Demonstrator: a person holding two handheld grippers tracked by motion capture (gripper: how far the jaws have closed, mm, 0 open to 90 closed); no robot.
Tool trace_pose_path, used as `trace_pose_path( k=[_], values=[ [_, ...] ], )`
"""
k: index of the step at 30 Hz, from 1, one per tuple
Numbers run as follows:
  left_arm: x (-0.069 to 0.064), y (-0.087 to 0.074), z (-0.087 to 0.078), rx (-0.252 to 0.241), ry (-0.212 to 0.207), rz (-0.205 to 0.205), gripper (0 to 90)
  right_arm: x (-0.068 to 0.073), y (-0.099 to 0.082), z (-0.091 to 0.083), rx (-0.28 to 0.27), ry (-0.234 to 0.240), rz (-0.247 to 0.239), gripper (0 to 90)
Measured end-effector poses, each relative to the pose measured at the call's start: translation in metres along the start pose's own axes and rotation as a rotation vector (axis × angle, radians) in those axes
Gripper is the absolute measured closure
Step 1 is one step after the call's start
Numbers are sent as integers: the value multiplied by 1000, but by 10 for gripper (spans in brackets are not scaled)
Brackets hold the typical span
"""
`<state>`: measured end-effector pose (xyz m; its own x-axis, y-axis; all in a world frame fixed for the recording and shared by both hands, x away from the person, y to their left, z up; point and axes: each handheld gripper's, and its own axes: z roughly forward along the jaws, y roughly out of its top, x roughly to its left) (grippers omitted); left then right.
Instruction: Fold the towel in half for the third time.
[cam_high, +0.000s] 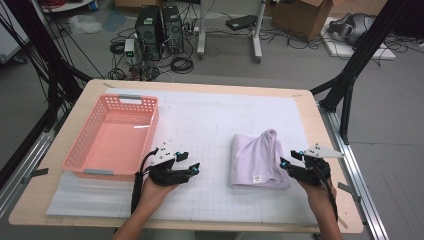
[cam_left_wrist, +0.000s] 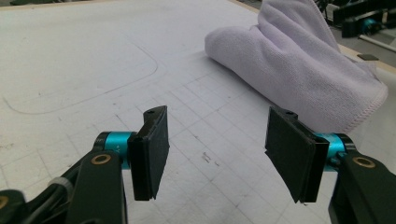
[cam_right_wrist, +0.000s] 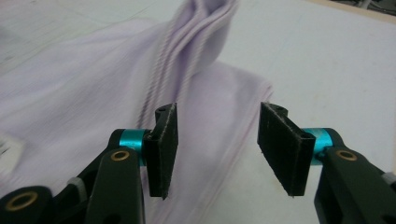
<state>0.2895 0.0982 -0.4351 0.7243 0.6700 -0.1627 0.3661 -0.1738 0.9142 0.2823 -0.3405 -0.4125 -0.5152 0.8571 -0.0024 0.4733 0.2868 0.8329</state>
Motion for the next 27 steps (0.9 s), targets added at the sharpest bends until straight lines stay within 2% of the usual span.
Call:
trace_pose_path(
  k=[2,4,9,12,15,16,18,23,25,27],
  values=[
    [1,-1,-1,-1,3,-4,398,7,-8,-2,8,28,18,442],
    [2,-3,-2,-1,7,-7,397,12,-13,-1,14,85,38,464],
    [2,-8,-1,10,10,-13,397,15,-16,6,35,139,96,474],
    [2,-9,-1,12,8,-17,397,18,-19,17,103,176,88,568],
    [2,-10,1,26,7,-10,398,16,-19,18,91,207,97,779],
    [2,-10,1,27,8,-12,398,15,-18,15,83,207,96,814],
    [2,-10,1,25,11,-15,399,13,-17,10,70,198,88,827],
    [3,-11,0,18,20,-20,399,7,-14,-10,31,116,86,827],
    [3,-11,0,14,22,-25,399,3,-15,-15,50,79,92,822],
    [3,-11,-1,14,23,-26,399,-3,-20,-12,136,79,127,742]
  ],
)
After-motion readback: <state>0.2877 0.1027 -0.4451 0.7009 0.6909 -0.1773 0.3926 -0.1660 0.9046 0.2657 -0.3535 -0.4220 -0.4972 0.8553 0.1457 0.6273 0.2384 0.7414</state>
